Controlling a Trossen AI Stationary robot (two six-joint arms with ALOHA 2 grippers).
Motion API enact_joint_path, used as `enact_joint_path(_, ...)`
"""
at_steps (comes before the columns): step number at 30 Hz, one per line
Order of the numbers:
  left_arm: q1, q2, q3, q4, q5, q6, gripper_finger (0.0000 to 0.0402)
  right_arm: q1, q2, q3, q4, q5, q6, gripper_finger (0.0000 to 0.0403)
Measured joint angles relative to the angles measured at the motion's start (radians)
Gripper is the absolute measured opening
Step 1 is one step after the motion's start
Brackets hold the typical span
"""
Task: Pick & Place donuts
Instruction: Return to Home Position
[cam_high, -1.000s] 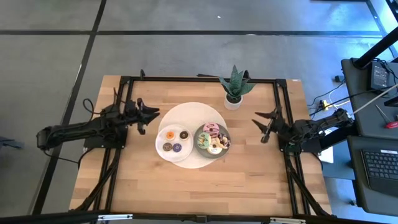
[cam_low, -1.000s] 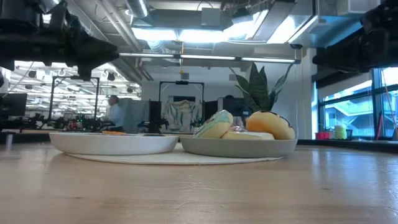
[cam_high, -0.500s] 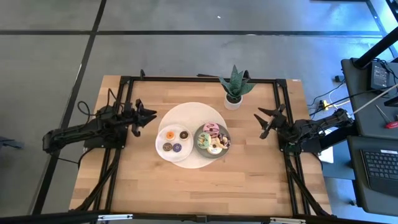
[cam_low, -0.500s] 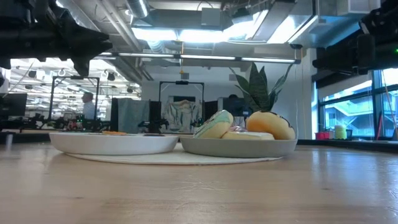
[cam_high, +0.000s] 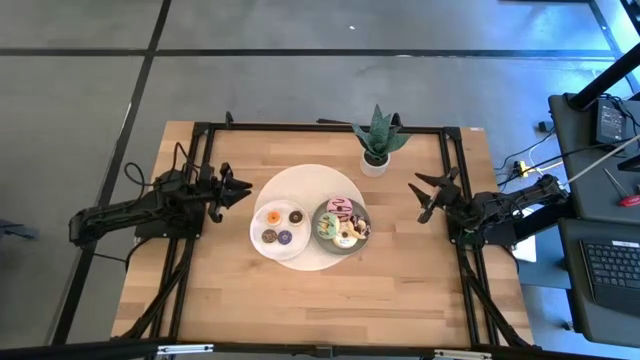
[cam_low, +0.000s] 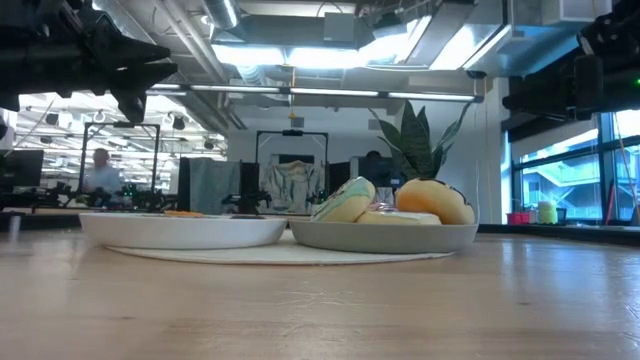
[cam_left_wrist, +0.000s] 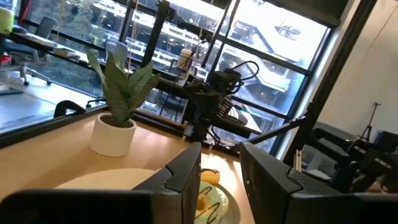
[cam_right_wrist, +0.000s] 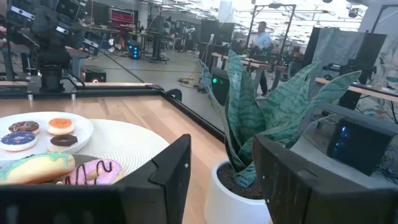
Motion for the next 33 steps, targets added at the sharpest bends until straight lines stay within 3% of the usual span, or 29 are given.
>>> enact_joint_path(17, 0.0, 0.0, 0.0, 0.0, -0.001, 0.0, 0.0105, 0.0, 0.001, 0.001, -0.014, -0.005, -0.002, 0.0171)
enact_joint_path(19, 0.0, 0.0, 0.0, 0.0, -0.001, 0.0, 0.0105, 0.0, 0.001, 0.002, -0.024, -0.07, -0.001, 0.0171)
enact_joint_path(27, 0.0, 0.0, 0.0, 0.0, -0.001, 0.0, 0.0109, 0.0, 0.002, 0.002, -0.012, -0.505, 0.052, 0.0171)
enact_joint_path(33, 0.0, 0.0, 0.0, 0.0, -0.001, 0.0, 0.0107, 0.0, 0.002, 0.002, -0.015, -0.661, 0.076, 0.0171)
